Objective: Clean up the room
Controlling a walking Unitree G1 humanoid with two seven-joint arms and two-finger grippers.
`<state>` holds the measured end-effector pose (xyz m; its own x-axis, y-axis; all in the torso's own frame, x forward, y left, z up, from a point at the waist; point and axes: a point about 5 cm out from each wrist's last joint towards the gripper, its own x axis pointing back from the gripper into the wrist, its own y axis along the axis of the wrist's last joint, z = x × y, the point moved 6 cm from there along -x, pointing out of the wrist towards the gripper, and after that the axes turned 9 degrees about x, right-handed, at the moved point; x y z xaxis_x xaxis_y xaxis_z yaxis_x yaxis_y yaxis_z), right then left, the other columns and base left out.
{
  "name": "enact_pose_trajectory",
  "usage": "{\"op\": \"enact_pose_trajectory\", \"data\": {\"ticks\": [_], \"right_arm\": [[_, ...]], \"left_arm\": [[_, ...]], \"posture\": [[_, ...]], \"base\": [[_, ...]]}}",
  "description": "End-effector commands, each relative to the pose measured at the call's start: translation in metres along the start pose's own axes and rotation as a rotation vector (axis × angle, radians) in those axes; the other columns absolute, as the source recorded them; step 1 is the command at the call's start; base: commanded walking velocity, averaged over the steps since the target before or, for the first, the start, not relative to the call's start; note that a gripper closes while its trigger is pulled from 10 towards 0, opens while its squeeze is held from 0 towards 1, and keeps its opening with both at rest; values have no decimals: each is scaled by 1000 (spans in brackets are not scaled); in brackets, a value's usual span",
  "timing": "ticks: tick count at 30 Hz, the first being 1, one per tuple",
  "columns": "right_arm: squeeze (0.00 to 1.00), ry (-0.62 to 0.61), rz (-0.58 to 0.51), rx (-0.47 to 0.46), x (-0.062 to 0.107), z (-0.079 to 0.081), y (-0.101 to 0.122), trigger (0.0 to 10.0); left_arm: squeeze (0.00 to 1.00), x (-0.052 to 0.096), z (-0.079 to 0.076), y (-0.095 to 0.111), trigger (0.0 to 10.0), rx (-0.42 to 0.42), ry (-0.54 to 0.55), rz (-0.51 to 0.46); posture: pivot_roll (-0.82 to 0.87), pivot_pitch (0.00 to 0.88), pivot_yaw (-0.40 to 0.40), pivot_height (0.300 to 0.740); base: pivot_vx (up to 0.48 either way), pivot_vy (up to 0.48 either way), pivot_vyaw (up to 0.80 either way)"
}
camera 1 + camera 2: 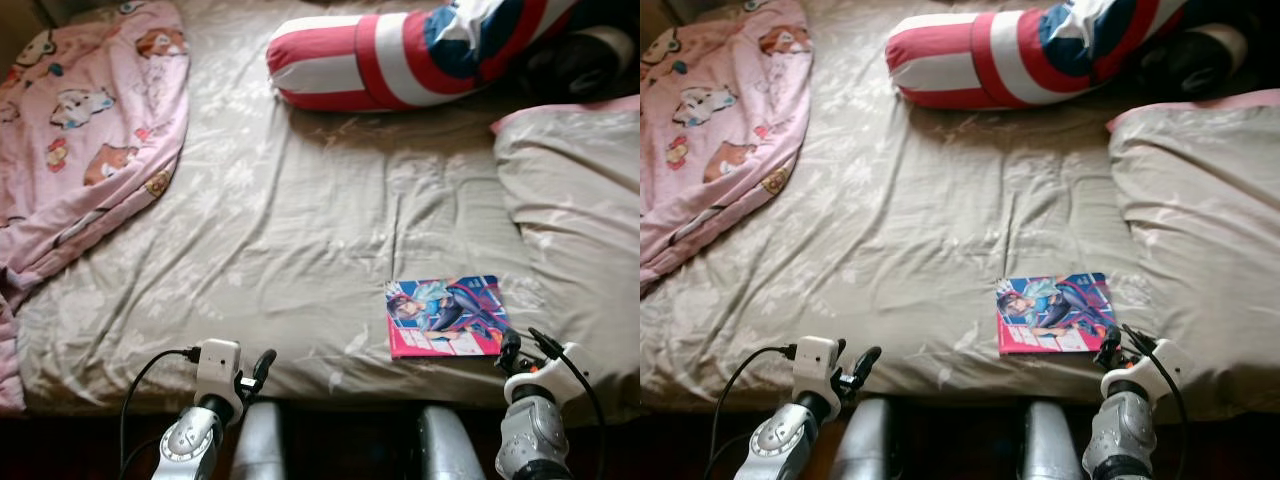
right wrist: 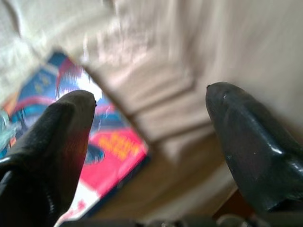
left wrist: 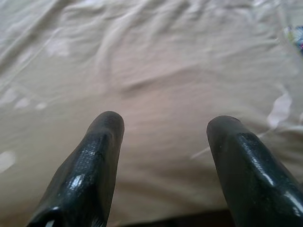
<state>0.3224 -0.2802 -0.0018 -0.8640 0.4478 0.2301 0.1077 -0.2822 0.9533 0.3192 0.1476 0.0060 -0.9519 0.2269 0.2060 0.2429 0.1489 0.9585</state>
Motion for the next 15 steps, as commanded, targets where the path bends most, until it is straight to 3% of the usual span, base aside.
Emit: {"op": "enact_pose_trajectory", "data": {"ticks": [1, 3, 5, 7, 9, 11, 15], "right_arm": [[0, -8, -3, 34, 6, -3, -5, 10000], [0, -9, -13, 42, 5, -2, -3, 10000], [0, 70, -22, 71, 6, 12, -3, 10000], [0, 91, -15, 62, 6, 16, -4, 10000], [0, 214, 54, 145, 13, 36, -22, 10000], [0, 278, 100, 221, 19, 45, -35, 10000], [0, 330, 137, 203, 24, 53, -44, 10000]], "left_arm": [[0, 7, 9, -14, 10000, -2, 34, 41], [0, 5, 8, -14, 10000, 0, 35, 42], [0, 1, 9, -16, 10000, 5, 45, 48], [0, -1, 9, -17, 10000, 7, 50, 51], [0, -4, 12, -22, 10000, 30, 76, 69], [0, -4, 16, -27, 10000, 68, 108, 90], [0, -3, 24, -33, 10000, 104, 147, 112]], "posture": [[76, 150, 64, 622], [65, 137, 57, 622], [50, 117, 50, 622], [48, 114, 49, 622], [38, 89, 40, 622], [36, 78, 32, 622], [30, 61, 22, 622]], "base": [[0, 0, 0], [0, 0, 0], [0, 0, 0], [0, 0, 0], [0, 0, 0], [0, 0, 0], [0, 0, 0]]}}
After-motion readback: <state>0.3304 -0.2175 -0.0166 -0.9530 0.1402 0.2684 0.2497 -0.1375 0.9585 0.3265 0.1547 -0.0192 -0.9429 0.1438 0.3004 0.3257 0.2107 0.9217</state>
